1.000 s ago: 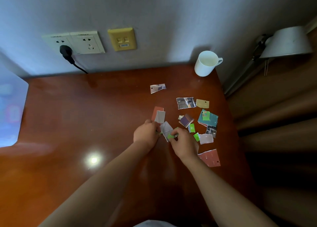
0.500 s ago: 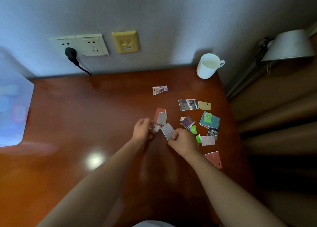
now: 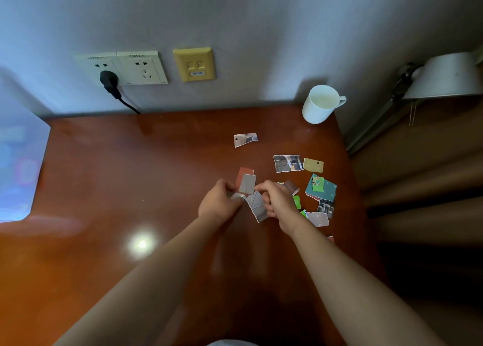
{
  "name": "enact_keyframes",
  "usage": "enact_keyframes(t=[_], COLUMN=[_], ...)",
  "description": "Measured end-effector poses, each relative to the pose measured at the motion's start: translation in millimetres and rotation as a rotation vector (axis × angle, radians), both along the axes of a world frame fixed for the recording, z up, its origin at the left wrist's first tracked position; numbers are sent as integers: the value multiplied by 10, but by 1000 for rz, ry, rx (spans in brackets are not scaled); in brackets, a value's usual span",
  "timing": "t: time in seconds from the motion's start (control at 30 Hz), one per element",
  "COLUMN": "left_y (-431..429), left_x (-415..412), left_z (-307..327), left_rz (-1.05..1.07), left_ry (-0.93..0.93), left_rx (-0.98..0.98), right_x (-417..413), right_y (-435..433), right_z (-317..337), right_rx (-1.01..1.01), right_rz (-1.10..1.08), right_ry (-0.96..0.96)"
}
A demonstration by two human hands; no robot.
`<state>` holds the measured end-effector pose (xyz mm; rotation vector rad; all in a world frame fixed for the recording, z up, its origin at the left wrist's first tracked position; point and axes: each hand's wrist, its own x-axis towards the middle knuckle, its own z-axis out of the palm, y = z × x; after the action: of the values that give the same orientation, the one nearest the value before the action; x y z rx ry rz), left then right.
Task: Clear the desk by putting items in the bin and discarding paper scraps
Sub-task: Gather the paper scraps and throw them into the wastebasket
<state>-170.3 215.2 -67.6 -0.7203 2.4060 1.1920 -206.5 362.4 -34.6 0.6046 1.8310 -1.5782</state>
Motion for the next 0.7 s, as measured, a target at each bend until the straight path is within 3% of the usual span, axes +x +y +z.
enact_keyframes(t=[0.17,0.43,0.6,0.7], left_y=[36,-32,-49,-71], left_x=[-19,-68,-92,-98], left_z=[-20,1,-58,-36], left_rz=[-165,-170,-140,4], left_ry=[16,-1,15,39], left_rx=[-282,-247,-33,180], right_x=[-18,28,-7,-49], right_y=[-33,-37,-46,-60], right_z=[-11,-69,-39,-16], right_rx=[91,146,132,106], right_rz=[43,69,56,40], right_ry=[23,34,60,66])
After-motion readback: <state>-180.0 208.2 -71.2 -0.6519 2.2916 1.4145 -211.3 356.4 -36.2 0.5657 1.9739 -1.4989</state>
